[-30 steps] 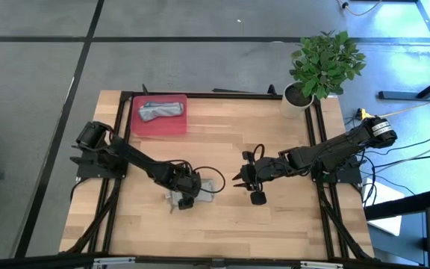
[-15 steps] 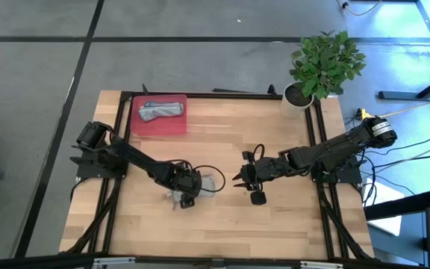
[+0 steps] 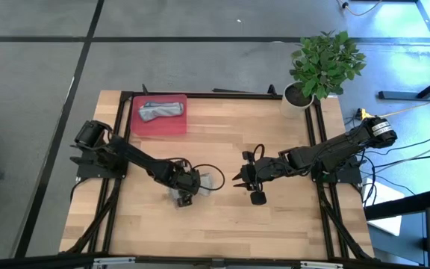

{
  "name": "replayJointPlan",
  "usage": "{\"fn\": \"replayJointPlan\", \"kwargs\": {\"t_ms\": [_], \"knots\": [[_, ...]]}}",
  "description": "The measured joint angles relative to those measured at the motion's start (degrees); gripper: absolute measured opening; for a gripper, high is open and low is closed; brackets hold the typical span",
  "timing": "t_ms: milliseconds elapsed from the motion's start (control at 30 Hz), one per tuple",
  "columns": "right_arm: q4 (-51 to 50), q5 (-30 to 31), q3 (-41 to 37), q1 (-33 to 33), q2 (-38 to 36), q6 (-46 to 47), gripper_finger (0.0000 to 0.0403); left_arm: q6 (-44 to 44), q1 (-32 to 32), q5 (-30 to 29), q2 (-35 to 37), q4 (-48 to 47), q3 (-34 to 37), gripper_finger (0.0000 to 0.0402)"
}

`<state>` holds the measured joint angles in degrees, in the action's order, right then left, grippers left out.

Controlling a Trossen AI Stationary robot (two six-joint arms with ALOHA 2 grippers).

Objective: Roll microfiber towels into tight, uniform cylinder then place into a basket
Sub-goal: Put the gray towel into the pink bin

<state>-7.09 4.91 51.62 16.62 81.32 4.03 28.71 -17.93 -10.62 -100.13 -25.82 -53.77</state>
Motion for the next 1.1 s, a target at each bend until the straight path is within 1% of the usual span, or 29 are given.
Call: {"fn": "replayJointPlan", "kwargs": {"t_ms": [100,333,567,600,700,833,1000,1100], "knots": [[-0.1,0.0,0.0,0.0,0.0,0.0,0.0106,-1.2,0.3,1.6,1.8,-2.8,0.4,0.0026],[0.0,0.0,-0.1,0.0,0.0,0.0,0.0106,-3.1,2.6,0.9,8.6,-8.7,0.2,0.0026],[0.1,0.0,-0.1,0.0,0.0,0.0,0.0106,-12.5,7.7,-0.4,18.2,-14.4,0.1,0.0026],[0.1,0.0,-0.1,0.0,0.0,-0.2,0.0106,-13.9,8.9,-0.5,19.9,-15.5,0.1,0.0026],[0.5,0.1,-0.1,-0.2,0.0,-4.8,0.0106,-18.8,13.0,-0.7,24.3,-18.3,0.1,0.0027],[6.4,0.5,-0.1,-1.0,0.0,-9.8,0.0106,-28.1,19.6,-2.1,28.7,-22.1,0.0,0.0026],[13.2,2.8,0.0,-3.2,-0.1,-13.3,0.0106,-40.4,29.1,-3.0,29.7,-22.7,0.0,0.0026],[14.2,3.0,0.0,-4.8,-0.1,-13.6,0.0106,-46.0,34.9,-5.8,29.1,-22.5,0.0,0.0026]]}}
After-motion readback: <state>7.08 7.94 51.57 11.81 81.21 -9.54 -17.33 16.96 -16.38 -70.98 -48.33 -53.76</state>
